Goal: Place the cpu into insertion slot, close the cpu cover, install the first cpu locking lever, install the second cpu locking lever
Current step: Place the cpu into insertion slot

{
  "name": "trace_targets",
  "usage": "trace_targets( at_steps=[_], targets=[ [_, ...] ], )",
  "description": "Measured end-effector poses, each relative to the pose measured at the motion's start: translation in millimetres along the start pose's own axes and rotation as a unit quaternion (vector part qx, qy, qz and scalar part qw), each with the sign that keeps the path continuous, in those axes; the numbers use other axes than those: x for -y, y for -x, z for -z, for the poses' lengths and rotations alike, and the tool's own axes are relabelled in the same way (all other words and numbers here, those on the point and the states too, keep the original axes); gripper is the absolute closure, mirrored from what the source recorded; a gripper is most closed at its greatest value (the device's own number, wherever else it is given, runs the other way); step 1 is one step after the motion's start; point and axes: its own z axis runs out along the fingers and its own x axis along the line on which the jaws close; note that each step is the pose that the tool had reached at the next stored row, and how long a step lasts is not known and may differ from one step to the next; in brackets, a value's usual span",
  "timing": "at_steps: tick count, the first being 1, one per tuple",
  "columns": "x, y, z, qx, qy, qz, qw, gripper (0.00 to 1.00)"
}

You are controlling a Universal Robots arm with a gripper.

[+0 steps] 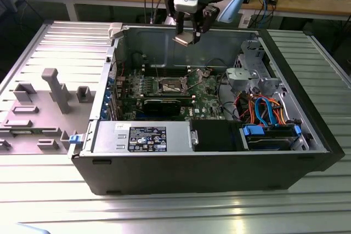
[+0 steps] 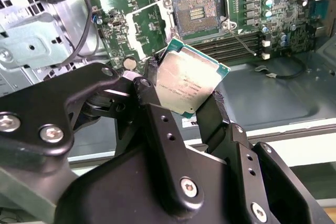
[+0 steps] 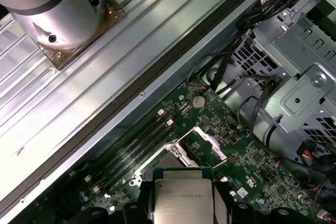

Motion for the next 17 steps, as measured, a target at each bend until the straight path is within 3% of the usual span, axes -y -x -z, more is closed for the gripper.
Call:
trace_targets(
  at_steps=[3,17],
  targets=[
    [0.2,-0.1,-0.9,0.0006,0.0,-0.007,0.99997,0.46],
    [0.2,-0.1,-1.2,0.0007,0.0001,-0.009,0.99996,0.46]
  ],
)
